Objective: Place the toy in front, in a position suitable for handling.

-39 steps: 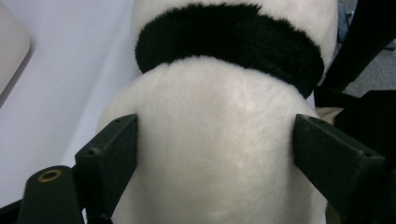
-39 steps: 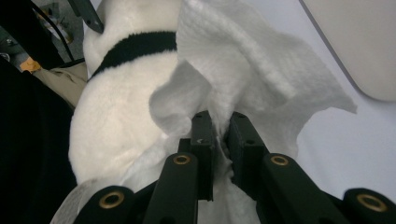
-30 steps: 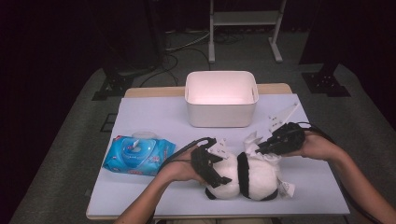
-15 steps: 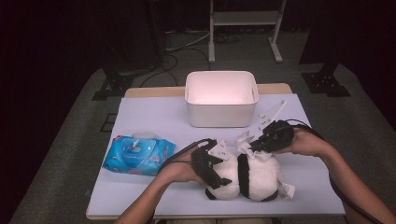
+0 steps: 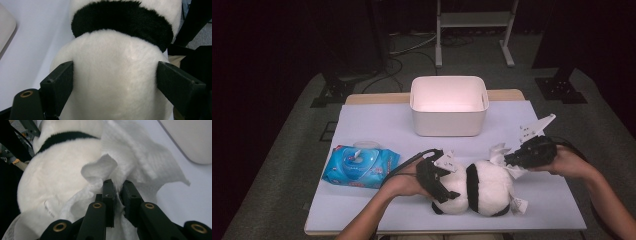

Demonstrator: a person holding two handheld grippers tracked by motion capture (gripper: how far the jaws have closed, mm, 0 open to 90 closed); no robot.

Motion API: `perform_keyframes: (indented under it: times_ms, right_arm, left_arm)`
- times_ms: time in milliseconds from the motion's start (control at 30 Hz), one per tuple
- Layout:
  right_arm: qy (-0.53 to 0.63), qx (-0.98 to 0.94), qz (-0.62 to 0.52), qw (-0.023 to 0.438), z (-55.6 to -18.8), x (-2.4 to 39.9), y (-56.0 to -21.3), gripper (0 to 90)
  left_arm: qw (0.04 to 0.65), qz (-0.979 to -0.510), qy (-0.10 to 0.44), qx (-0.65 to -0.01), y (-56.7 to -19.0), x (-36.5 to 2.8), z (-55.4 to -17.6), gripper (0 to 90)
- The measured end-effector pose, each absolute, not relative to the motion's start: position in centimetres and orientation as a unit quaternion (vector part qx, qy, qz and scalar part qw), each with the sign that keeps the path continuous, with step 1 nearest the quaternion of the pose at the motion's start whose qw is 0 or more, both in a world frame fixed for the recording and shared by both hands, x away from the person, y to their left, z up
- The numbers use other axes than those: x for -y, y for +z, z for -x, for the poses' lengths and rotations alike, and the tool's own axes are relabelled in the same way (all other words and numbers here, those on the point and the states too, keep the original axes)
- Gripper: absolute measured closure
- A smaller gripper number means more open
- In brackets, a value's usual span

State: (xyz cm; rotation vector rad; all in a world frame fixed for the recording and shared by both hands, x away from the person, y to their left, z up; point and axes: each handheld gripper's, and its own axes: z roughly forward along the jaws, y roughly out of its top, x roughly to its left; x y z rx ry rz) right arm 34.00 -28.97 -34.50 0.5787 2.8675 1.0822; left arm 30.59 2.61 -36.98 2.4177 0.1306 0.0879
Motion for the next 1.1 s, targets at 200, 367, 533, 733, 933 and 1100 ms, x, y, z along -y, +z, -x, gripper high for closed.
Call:
perform_keyframes:
  times_ms: [200,367,533,733,933,1100]
  right_arm:
    - [0.358,-0.915,-0.187,0.01,-32.6,30.0,-34.5,80.7]
    - [0.357,-0.92,-0.161,0.019,-31.8,29.1,-33.6,80.7]
    - [0.352,-0.927,-0.126,0.019,-31.2,26.7,-32.9,80.6]
    - [0.338,-0.936,-0.095,0.018,-30.7,23.8,-32.9,80.6]
    - [0.337,-0.937,-0.094,0.021,-30.3,23.9,-32.8,80.7]
    - [0.33,-0.937,-0.109,0.023,-30.5,25.2,-32.8,80.7]
  left_arm:
    - [0.363,-0.929,0.035,-0.065,-37.1,-2.3,-30.6,16.9]
    - [0.366,-0.927,0.034,-0.072,-37.1,-1.9,-30.8,16.9]
    - [0.364,-0.928,0.035,-0.072,-37.1,-1.4,-30.8,16.9]
    - [0.363,-0.928,0.039,-0.079,-37.0,-1.3,-30.8,16.7]
    - [0.373,-0.924,0.029,-0.073,-36.9,-1.8,-30.9,16.4]
    - [0.384,-0.92,0.026,-0.072,-36.7,-2.7,-31.1,14.9]
